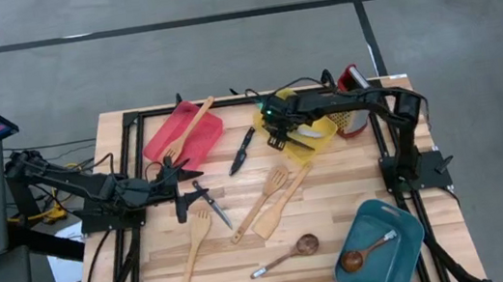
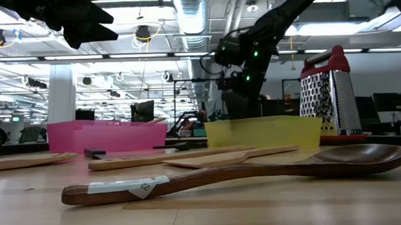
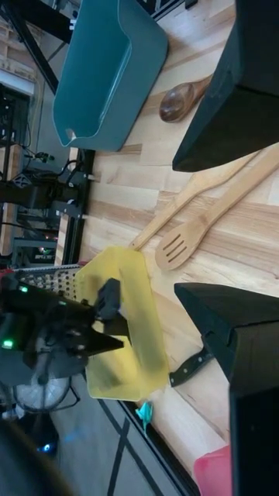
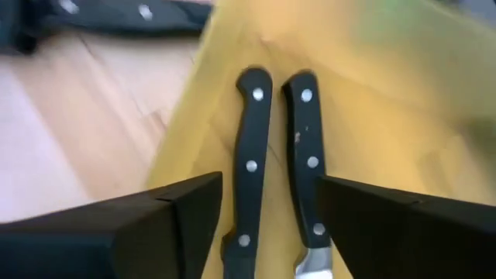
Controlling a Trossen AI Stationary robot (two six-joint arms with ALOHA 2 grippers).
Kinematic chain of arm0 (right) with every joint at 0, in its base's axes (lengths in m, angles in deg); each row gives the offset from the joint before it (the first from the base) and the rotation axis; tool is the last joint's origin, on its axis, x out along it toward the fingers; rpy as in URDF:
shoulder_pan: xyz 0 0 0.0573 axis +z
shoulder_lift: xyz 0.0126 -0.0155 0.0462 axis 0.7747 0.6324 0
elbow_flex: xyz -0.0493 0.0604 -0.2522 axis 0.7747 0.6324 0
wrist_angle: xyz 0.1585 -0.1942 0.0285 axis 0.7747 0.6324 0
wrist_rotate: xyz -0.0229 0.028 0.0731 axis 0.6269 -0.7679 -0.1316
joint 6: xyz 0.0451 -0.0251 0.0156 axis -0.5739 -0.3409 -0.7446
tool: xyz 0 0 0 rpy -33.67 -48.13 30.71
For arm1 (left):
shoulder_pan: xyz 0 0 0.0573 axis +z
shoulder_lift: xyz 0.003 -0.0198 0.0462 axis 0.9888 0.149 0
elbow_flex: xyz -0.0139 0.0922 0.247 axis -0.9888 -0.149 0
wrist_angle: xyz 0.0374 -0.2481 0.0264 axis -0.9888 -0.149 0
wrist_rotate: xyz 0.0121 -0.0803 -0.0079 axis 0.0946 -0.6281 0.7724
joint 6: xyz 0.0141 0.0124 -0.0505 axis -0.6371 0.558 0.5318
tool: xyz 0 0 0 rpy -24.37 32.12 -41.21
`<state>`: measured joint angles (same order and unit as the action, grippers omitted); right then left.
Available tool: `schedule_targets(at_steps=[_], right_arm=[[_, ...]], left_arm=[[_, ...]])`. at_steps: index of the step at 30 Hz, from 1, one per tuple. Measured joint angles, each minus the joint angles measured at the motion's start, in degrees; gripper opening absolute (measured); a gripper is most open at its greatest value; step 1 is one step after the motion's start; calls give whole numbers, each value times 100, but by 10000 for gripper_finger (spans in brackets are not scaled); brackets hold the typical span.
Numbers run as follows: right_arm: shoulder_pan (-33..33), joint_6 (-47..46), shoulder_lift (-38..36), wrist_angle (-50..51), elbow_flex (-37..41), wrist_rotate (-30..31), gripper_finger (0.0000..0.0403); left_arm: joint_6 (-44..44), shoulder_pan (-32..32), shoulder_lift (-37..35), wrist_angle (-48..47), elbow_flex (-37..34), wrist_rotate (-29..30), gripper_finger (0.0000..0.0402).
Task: Pick & Place Kitchen Items
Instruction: Put the wooden serving fork into the blue bin
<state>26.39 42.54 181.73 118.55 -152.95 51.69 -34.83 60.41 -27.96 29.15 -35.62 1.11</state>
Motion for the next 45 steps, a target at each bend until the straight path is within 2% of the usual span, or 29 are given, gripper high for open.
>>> schedule_targets(at_steps=[4, 9, 15, 21, 25, 32, 41, 45], right_arm=[[0, -98, -444, 208, 0, 1, 237], [90, -546, -1266, 613, -7, 1, 239], [573, -1283, -2270, 1062, -9, -1, 240], [1422, -1683, -2822, 1118, -15, 0, 240], [1966, -2072, -2843, 1131, -15, 23, 240], [2684, -2433, -2385, 1153, -15, 218, 240], [2898, -2645, -1662, 1123, -15, 234, 240], [2898, -2783, -1462, 1122, -14, 219, 240]], left_arm=[[12, -1, 0, 0, 0, 0, 227], [18, 1, 7, 0, 0, 0, 227], [45, -6, 264, -6, 0, -28, 227], [-24, -10, 919, -26, -2, -868, 227], [601, -12, 1383, -137, -2, -1177, 227], [2207, -81, 1903, -1299, -4, -1940, 227], [4038, -795, 1932, -1601, -7, -2928, 227], [4674, -1252, 1934, -1764, -7, -3085, 227]])
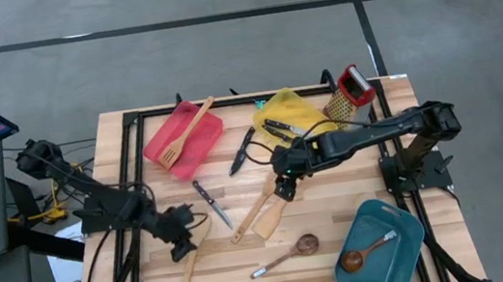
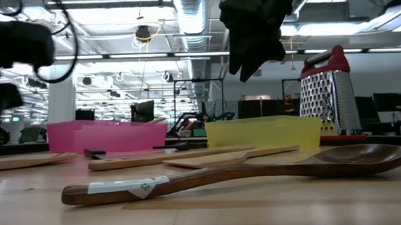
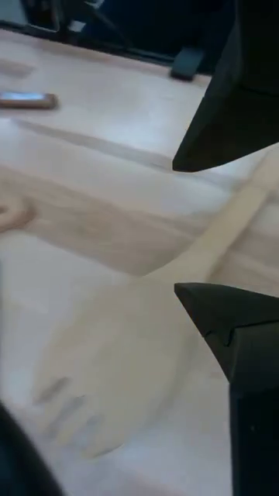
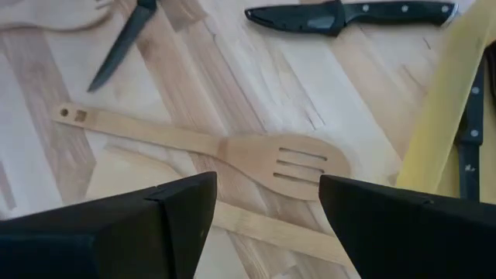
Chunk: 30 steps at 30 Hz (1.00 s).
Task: Pick & Place Kitchen Items
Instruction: Put the wooden serving fork into the blue bin
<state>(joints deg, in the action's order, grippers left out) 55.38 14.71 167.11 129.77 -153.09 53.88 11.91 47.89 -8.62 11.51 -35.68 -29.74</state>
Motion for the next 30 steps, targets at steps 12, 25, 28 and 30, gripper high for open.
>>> schedule_targets(at_steps=[12, 25, 28, 30], right_arm=[[70, 21, 24, -247, -1, -2, 240], [184, 227, 24, -282, -1, -50, 240], [228, 232, 22, -288, -1, -52, 240], [258, 232, 22, -289, -1, -50, 240]], left_arm=[[2528, -1012, 9, -513, 0, -515, 227], [3745, -1194, -35, -485, 1140, -684, 227], [3470, -1080, -35, -482, 1539, -224, 227], [3271, -956, -33, -507, 1749, 20, 227]])
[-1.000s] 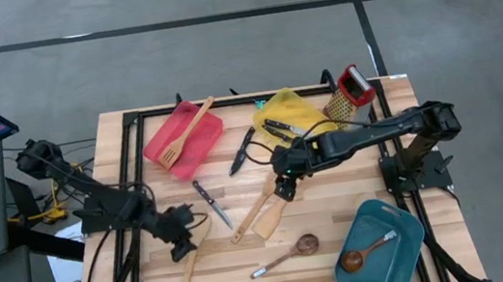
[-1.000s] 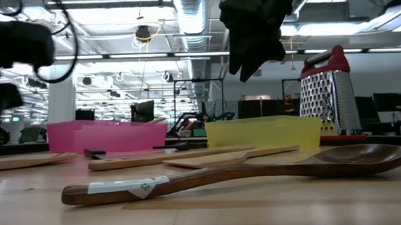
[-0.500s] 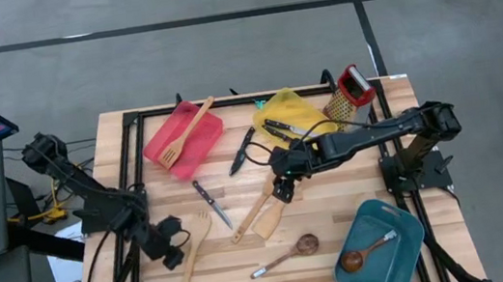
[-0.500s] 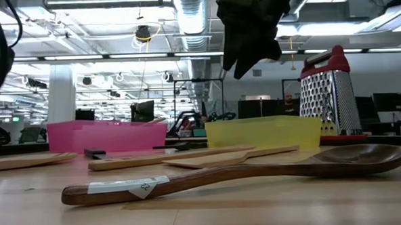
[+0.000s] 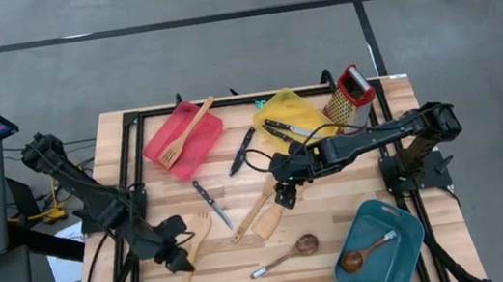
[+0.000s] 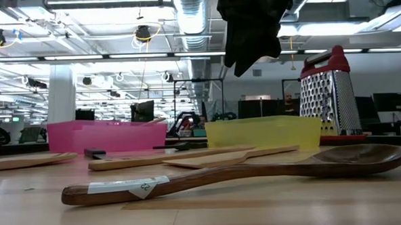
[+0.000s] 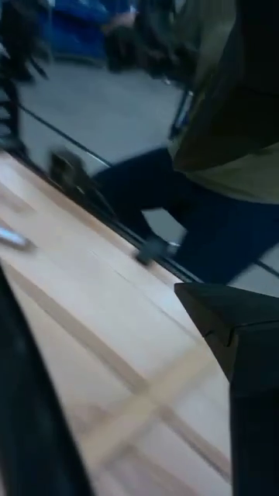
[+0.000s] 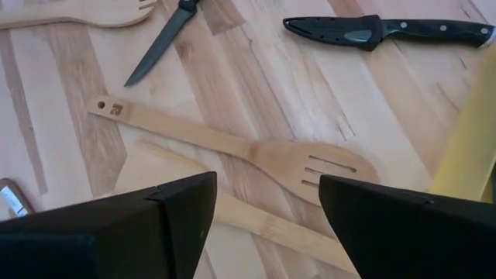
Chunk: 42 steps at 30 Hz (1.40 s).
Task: Pick & Place Kitchen Items
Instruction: Put the wooden serving fork into the blue bin
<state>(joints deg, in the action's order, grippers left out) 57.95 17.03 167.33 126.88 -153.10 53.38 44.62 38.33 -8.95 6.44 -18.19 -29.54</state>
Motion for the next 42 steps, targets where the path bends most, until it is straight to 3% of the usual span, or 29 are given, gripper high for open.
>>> schedule_targets(at_steps=[4, 9, 12, 19, 24, 29, 32, 38, 42], right_arm=[[0, 0, 0, 13, 0, -2, 240], [0, 2, 0, 18, 0, -16, 240], [0, 3, 0, 30, 0, -23, 240], [-2, 3, -2, 27, 0, -171, 240], [0, 3, -2, 33, 0, -197, 240], [-6, 113, -2, 17, 0, -325, 240], [-7, 136, -2, 9, 0, -327, 240], [-2, 136, -2, 16, 0, -333, 240], [-6, 138, -4, 36, 0, -347, 240]], left_arm=[[-330, 203, 108, -41, 370, 145, 223], [-716, 525, 322, -13, 790, -373, 209], [-1131, 688, 334, 524, 994, -506, 203], [-1770, 816, 300, 1276, 999, -463, 204], [-2132, 832, 302, 1418, 998, 296, 204], [-1973, 976, 300, 1373, 998, -63, 205], [-1967, 989, 321, 867, 998, -165, 205], [-1815, 978, 470, -1665, 994, -168, 205], [-1750, 970, 803, -2059, 994, -37, 205]])
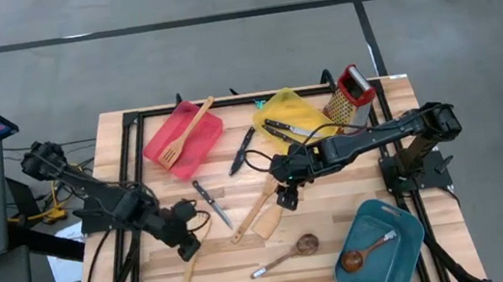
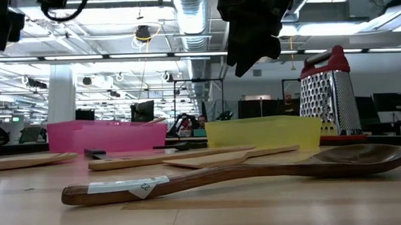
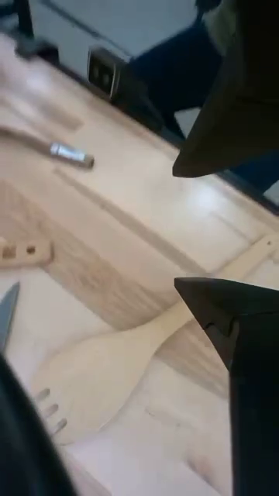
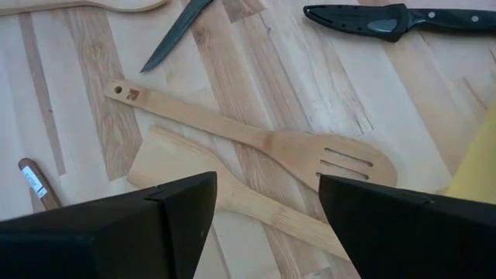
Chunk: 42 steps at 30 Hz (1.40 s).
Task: Pick & Place Kitchen Items
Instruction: Put the wooden serving fork into the blue bin
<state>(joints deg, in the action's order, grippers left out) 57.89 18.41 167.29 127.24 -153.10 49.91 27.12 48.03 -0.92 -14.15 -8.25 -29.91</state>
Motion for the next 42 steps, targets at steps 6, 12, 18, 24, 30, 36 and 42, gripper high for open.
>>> schedule_targets(at_steps=[6, 12, 18, 24, 30, 36, 42], right_arm=[[-11, 11, 0, -3, 0, 0, 240], [-4, 11, 0, 0, 0, -3, 240], [0, 9, 0, 0, 0, -9, 240], [0, -4, 0, 0, 0, -9, 240], [0, -2, 0, 0, 0, -9, 240], [0, -2, 0, 0, 0, -9, 240], [0, -2, 0, 1, 0, -7, 240]], left_arm=[[-33, -19, 764, -197, 0, -83, 205], [96, -43, 1431, -411, 0, -66, 205], [475, -117, 1773, -410, 0, 250, 205], [961, -300, 2026, -386, 0, 304, 205], [1030, -487, 2174, -325, 0, 314, 230], [1030, -492, 2174, -269, -1, 402, 276], [1030, -491, 2174, -143, -168, 402, 294]])
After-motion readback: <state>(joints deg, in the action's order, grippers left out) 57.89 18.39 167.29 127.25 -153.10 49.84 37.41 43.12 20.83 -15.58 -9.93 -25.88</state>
